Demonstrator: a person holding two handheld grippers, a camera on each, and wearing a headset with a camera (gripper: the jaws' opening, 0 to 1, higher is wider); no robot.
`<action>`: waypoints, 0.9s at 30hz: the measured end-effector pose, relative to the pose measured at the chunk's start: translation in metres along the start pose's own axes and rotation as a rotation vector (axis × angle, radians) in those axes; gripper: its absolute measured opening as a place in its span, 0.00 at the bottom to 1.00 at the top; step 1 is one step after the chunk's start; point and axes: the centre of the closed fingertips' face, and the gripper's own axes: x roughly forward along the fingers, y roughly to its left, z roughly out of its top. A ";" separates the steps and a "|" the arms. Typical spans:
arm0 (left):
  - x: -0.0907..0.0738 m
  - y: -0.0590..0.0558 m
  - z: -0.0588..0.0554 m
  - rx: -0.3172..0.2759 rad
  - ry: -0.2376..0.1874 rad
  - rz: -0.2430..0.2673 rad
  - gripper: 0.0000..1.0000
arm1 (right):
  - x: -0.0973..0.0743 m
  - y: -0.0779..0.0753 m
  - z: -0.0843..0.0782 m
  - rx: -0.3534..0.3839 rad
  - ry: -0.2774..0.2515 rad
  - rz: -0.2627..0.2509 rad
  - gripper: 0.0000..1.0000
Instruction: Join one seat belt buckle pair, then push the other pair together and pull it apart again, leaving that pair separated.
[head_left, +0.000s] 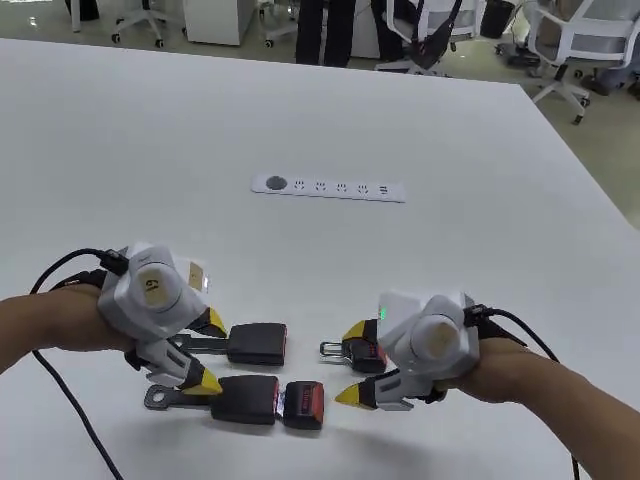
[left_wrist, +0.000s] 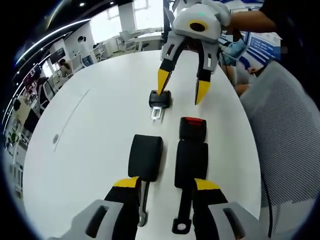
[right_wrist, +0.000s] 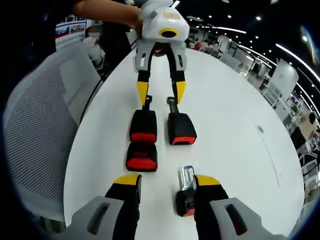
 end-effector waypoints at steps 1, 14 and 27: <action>0.000 0.002 0.001 -0.002 -0.001 0.005 0.42 | -0.001 -0.002 -0.002 0.000 0.003 -0.001 0.39; 0.011 0.032 -0.002 -0.011 0.009 0.012 0.42 | -0.007 -0.024 -0.022 0.009 0.027 -0.016 0.37; 0.025 0.039 -0.001 0.018 0.068 -0.029 0.41 | -0.003 -0.038 -0.038 0.009 0.057 -0.003 0.34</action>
